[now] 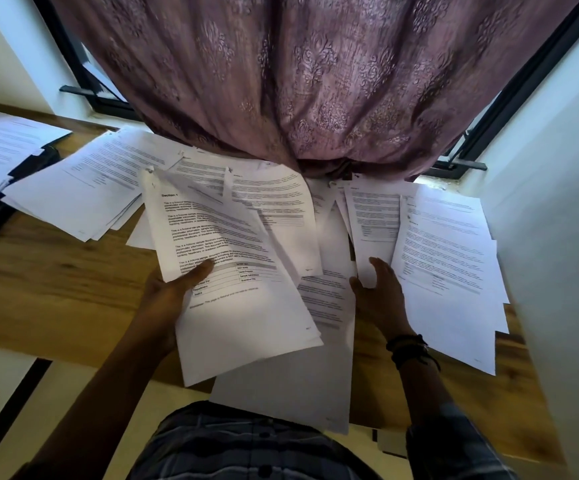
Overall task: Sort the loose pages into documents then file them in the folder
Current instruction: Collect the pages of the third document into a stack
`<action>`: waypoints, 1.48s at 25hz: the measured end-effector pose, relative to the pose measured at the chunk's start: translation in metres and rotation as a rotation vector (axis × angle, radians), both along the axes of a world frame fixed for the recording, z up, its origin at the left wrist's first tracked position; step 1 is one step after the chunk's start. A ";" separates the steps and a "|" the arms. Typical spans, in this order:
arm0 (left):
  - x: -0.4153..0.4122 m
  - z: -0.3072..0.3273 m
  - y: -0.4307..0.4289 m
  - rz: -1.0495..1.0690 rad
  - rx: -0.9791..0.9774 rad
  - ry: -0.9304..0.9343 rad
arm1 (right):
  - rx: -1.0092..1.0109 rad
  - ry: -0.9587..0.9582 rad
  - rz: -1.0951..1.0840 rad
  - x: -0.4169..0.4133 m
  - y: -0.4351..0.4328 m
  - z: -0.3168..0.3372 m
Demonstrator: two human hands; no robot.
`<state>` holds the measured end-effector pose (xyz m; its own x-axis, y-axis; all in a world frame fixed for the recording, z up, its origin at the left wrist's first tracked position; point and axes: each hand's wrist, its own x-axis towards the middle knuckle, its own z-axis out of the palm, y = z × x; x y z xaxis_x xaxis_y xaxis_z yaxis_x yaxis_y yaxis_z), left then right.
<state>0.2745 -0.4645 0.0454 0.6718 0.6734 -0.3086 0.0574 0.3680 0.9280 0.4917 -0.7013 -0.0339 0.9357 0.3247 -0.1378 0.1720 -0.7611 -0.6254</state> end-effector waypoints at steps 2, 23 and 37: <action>-0.002 0.000 0.002 0.005 -0.004 0.000 | -0.066 -0.059 -0.002 0.001 0.001 -0.009; -0.006 -0.011 0.008 -0.102 -0.015 -0.020 | -0.196 0.110 0.022 -0.059 0.004 0.018; -0.012 -0.009 0.014 -0.171 -0.085 -0.077 | -0.057 -0.185 -0.187 0.009 -0.002 -0.005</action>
<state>0.2627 -0.4510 0.0364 0.7978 0.5214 -0.3026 0.0555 0.4363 0.8981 0.5010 -0.7035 -0.0384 0.9896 0.1408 0.0279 0.1328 -0.8237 -0.5512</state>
